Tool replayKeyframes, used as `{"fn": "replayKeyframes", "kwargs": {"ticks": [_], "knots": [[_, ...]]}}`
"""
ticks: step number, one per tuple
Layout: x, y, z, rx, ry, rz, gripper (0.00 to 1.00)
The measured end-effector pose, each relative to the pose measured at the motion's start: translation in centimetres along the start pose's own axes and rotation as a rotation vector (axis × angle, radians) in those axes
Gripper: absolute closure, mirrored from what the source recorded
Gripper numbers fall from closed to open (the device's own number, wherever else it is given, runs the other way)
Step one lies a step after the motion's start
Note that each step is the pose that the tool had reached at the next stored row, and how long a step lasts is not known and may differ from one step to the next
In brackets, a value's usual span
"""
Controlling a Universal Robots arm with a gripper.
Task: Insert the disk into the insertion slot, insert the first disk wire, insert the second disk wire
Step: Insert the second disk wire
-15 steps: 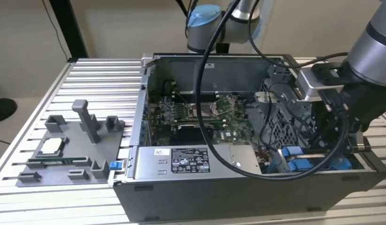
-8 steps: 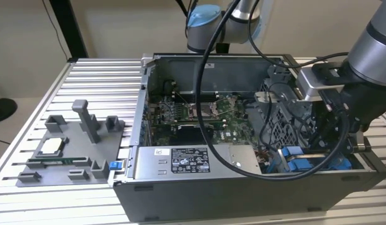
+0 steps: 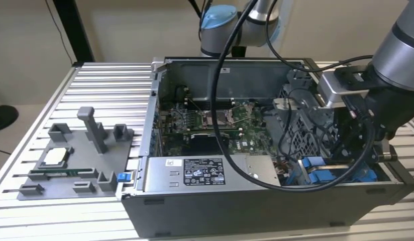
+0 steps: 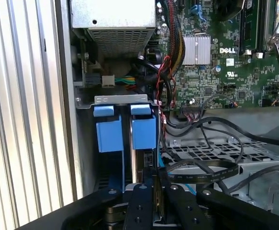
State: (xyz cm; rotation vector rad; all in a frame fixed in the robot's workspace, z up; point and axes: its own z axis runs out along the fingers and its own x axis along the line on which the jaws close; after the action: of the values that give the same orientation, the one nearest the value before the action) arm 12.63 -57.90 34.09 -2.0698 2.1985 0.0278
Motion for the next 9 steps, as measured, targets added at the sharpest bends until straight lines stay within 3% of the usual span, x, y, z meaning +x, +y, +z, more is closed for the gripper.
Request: {"fn": "replayKeyframes", "kwargs": {"ticks": [9], "knots": [[0.25,-0.05,-0.02,-0.0051,-0.0028,-0.045,1.0]]}}
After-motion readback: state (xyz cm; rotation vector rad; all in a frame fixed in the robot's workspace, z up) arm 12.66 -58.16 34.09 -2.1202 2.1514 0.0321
